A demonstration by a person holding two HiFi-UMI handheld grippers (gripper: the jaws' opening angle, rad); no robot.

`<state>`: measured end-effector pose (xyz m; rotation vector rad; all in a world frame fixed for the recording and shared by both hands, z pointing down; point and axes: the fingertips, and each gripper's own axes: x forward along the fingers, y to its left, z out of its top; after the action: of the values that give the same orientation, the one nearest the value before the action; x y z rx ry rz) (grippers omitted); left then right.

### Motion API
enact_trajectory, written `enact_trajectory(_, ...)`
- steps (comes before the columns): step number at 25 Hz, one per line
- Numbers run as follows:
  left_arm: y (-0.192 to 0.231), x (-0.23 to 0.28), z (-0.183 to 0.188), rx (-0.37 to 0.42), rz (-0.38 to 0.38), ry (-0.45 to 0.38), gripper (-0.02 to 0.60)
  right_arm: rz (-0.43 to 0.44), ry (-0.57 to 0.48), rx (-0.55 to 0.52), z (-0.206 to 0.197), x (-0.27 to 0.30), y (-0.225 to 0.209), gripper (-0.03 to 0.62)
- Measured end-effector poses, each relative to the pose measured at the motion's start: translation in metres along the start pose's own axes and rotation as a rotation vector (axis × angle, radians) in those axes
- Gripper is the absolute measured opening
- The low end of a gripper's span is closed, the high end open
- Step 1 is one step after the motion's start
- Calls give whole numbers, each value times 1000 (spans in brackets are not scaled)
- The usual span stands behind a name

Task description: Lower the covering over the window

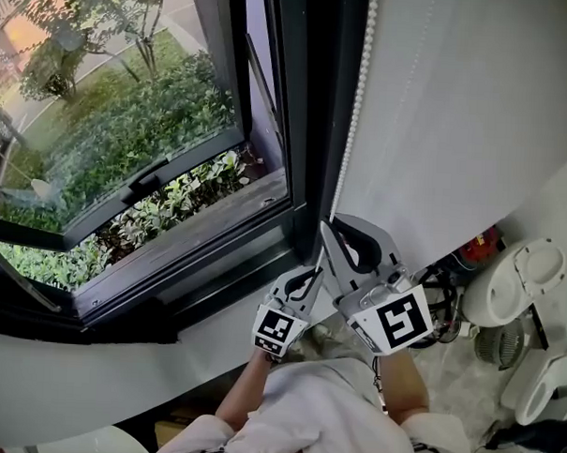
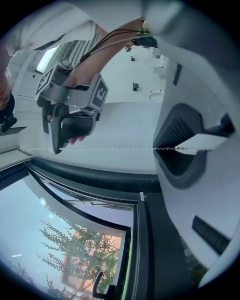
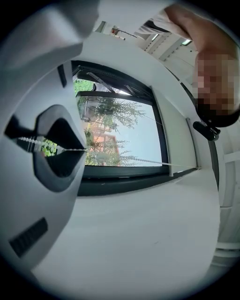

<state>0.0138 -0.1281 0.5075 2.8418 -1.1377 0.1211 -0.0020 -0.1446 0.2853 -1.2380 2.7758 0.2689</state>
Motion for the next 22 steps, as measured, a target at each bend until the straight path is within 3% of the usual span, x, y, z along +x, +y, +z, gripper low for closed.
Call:
enact_trajectory(5,0,1,-12,6,-6,23,18,-31,-7,73,-13,-3,-3,-3)
enact_trajectory(22,-5,-3,-63,-11,-25,121,20,-28,43,117,-64,-8,7,-3)
